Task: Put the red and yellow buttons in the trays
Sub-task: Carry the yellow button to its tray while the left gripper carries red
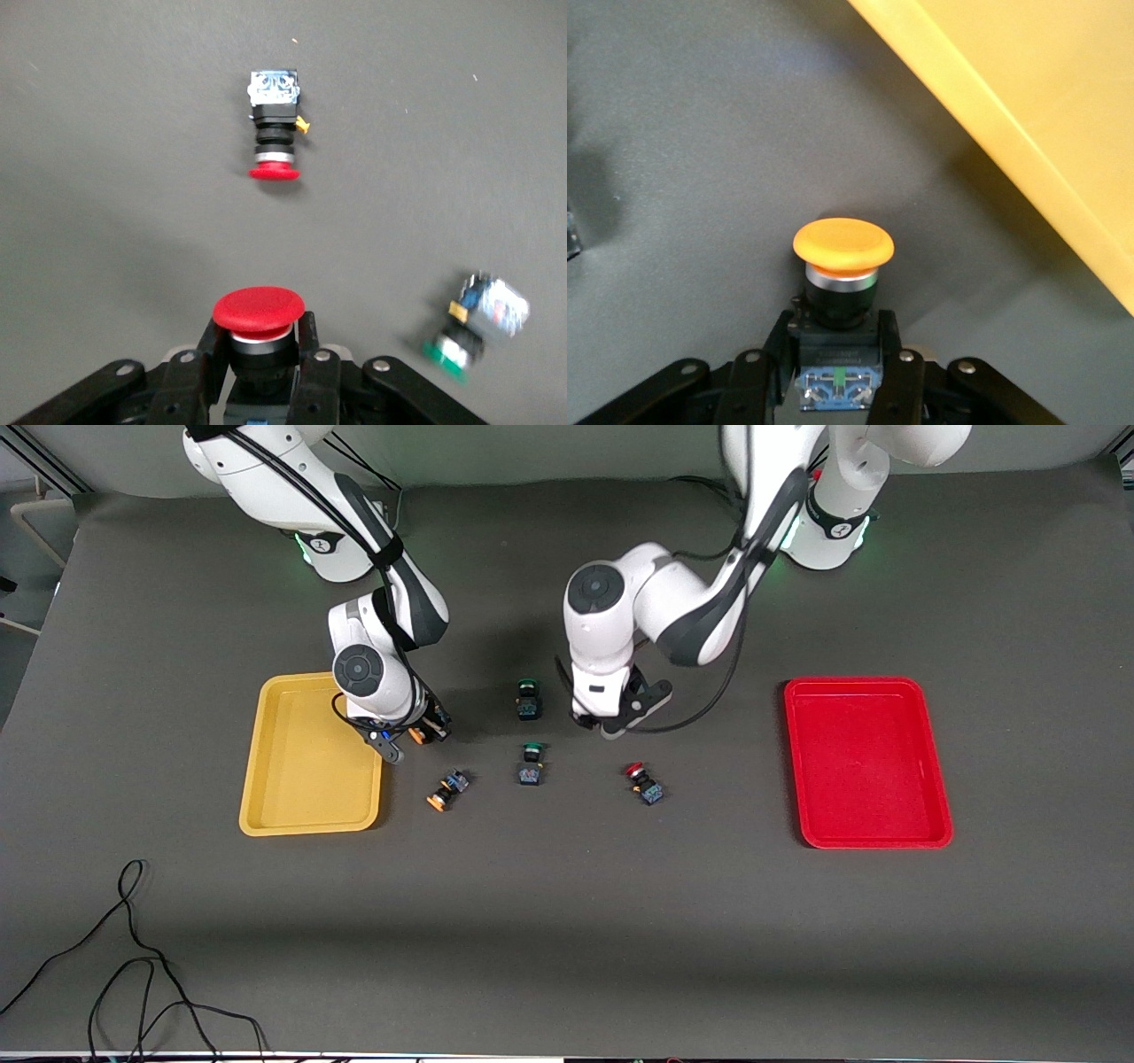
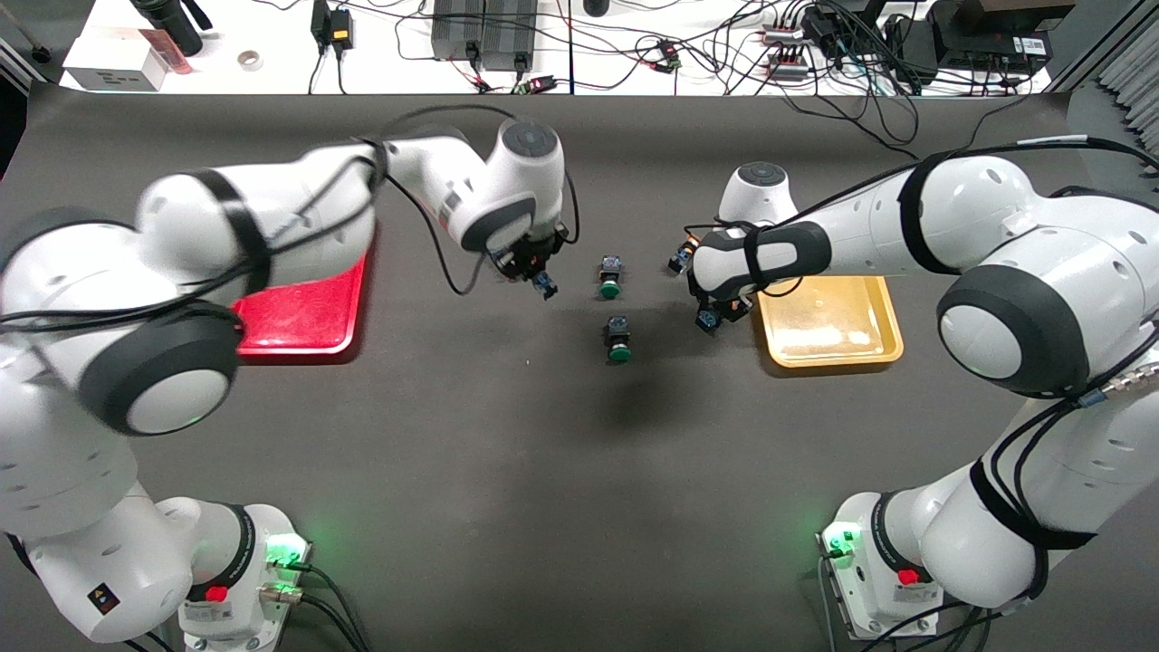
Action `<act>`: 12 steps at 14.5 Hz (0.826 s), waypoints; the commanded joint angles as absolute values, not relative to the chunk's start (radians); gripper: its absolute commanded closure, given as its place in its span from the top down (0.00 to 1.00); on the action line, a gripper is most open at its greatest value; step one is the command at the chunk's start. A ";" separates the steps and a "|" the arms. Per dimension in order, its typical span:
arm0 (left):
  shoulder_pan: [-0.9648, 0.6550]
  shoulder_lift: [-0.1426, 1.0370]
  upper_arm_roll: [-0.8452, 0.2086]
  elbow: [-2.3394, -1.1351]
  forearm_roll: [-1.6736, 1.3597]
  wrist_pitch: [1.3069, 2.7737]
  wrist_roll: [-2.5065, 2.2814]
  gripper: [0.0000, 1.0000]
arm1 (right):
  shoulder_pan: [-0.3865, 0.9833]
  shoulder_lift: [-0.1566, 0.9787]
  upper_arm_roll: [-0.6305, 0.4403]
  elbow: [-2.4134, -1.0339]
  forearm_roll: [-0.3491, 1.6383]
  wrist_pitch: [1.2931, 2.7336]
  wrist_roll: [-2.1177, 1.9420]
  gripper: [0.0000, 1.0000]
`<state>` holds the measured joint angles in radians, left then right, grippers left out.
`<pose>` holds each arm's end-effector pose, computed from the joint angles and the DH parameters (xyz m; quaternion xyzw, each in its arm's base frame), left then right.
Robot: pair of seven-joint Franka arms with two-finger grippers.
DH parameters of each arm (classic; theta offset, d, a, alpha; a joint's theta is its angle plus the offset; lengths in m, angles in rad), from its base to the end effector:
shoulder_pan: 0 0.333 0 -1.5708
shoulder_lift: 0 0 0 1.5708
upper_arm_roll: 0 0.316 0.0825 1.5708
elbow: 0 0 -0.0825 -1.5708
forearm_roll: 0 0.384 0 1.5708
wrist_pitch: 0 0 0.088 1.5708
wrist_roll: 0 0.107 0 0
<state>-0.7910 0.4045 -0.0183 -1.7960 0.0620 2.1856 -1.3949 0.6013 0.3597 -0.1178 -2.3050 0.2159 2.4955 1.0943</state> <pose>0.4477 -0.4651 0.3233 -0.9621 -0.2719 -0.0159 0.0163 0.4507 0.2322 0.1774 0.9193 -0.3833 -0.0832 0.0317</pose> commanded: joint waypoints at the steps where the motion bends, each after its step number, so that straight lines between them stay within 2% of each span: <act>1: -0.688 0.272 -0.023 -1.854 -0.011 2.094 -1.104 0.00 | 0.617 0.281 -0.130 -2.315 0.221 2.432 1.084 0.20; 3: -0.608 0.181 -0.021 -1.925 -0.014 2.080 -0.940 0.00 | 0.615 0.183 -0.135 -2.315 0.221 2.357 1.085 0.20; 5: -0.502 0.103 -0.021 -1.985 -0.014 1.990 -0.728 0.00 | 0.615 0.096 -0.191 -2.310 0.204 2.259 1.074 0.18; 8: -0.326 0.087 -0.020 -2.006 -0.009 1.919 -0.478 0.00 | 0.615 -0.007 -0.293 -2.312 0.114 2.163 1.069 0.13; 10: -0.226 0.098 -0.018 -2.040 0.003 1.948 -0.320 0.00 | 0.615 -0.049 -0.369 -2.313 0.112 2.113 0.990 0.13; 12: -0.161 0.130 -0.018 -2.095 0.029 2.056 -0.214 0.00 | 0.617 -0.058 -0.446 -2.325 0.112 2.082 0.899 0.13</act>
<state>-0.2096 0.1174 -0.0021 -2.0263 0.0105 1.9624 -0.3098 0.6049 -0.0322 -0.3842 -2.2936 0.1194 2.1000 0.9785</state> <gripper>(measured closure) 0.652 0.590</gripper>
